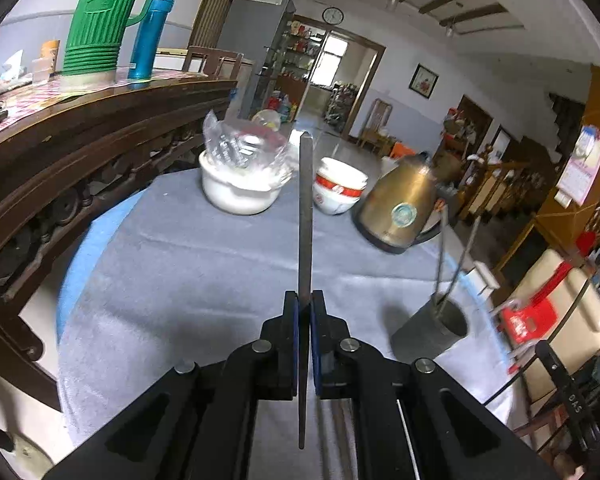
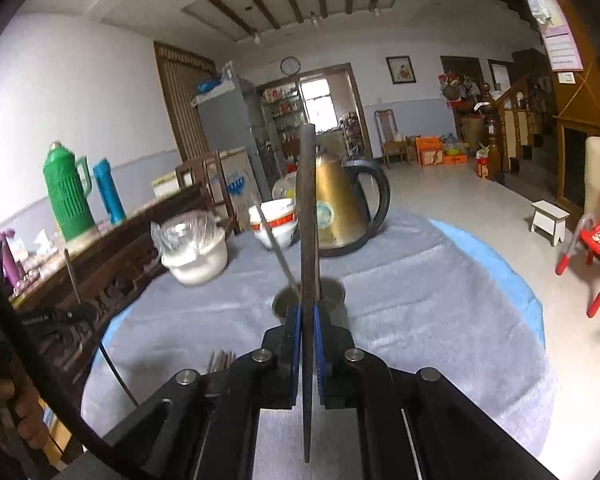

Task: Organize utensils
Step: 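Lift both held chopsticks upright and carry them toward the gray cup, then lower both held chopsticks into the gray cup and open both tools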

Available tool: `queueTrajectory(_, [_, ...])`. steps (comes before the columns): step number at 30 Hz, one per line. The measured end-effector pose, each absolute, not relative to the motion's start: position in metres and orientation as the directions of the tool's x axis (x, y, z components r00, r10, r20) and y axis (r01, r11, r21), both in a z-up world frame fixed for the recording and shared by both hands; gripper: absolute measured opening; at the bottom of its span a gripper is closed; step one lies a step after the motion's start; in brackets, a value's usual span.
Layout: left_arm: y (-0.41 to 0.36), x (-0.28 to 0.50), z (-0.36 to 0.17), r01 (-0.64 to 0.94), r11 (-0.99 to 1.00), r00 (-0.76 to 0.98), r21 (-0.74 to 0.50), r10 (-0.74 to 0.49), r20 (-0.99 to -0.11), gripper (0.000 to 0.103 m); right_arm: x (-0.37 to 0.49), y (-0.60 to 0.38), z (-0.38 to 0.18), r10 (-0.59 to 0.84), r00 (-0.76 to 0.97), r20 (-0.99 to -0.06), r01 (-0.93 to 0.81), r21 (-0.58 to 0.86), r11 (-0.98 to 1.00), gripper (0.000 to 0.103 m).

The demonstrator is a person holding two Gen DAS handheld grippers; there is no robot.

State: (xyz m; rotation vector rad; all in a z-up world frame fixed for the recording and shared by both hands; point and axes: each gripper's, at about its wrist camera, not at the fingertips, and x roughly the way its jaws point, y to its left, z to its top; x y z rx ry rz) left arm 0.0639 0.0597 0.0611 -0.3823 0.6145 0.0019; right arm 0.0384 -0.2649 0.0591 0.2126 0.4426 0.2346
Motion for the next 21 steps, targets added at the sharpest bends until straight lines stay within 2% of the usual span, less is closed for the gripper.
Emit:
queueTrajectory(7, [0.043,0.073,0.087,-0.048,0.905,0.848,-0.422,-0.186,-0.496,0.006,0.042,-0.287,0.095,0.254,0.920,-0.299,-0.164,0.294,0.942,0.007])
queueTrajectory(15, [-0.001,0.100,0.124,0.042,0.901,0.888,-0.432,-0.232,-0.397,0.006,0.067,-0.290,0.131,0.241,0.955,-0.176,-0.182,0.296,0.938,0.007])
queueTrajectory(18, [-0.024,0.119,0.137,0.071,0.900,0.901,-0.429,-0.243,-0.360,0.006,0.085,-0.286,0.134,0.243,0.956,-0.164,-0.188,0.293,0.937,0.007])
queueTrajectory(21, [-0.041,0.136,0.141,0.086,0.906,0.909,-0.415,-0.242,-0.340,0.006,0.110,-0.280,0.126,0.258,0.947,-0.193,-0.196,0.290,0.937,0.007])
